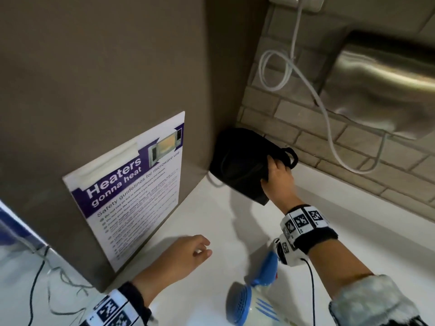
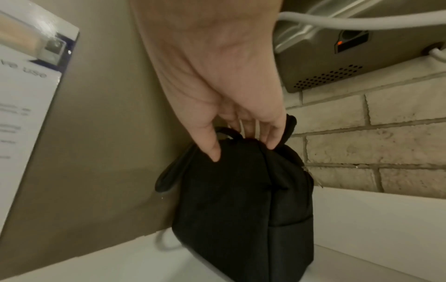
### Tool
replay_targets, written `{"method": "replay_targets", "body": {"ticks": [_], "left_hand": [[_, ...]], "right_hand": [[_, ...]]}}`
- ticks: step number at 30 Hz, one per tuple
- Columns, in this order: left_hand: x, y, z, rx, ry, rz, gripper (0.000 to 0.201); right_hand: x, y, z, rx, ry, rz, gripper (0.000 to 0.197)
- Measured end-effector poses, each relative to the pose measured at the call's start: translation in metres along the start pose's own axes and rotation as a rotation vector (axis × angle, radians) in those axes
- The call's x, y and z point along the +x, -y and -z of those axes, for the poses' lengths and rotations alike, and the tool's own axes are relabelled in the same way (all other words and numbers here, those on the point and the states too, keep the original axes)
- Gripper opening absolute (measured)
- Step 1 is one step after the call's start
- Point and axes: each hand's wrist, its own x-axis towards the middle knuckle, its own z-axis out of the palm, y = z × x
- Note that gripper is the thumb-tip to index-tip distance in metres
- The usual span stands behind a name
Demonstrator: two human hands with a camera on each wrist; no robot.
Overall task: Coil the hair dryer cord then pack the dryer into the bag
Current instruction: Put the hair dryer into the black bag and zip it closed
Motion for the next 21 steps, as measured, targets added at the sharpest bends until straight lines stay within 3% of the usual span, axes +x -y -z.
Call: {"method": "replay_targets", "body": {"ticks": [5, 9, 14, 21], "left_hand": [[-0.002, 0.0, 0.001, -0.04, -0.015, -0.017, 0.027], [-0.006, -0.011, 0.004, -0.039, -0.035, -0.078, 0.025], [-0.009, -0.03, 0.016, -0.071, -0.254, -0.278, 0.017], [-0.018, -0.054, 0.039, -0.048, -0.541, -0.525, 0.029]], "right_hand": [[0.0, -0.012, -0.005, 0.027, -0.109, 0.045, 0.039], [-0.019, -0.019, -0.001, 0.16, -0.196, 0.086, 0.03], [-0.054, -0.022, 0.01, 0.277, -0.262, 0.169, 0.024], [-0.092, -0.01, 0.026, 0.422, -0.113, 0.285, 0.034]]}}
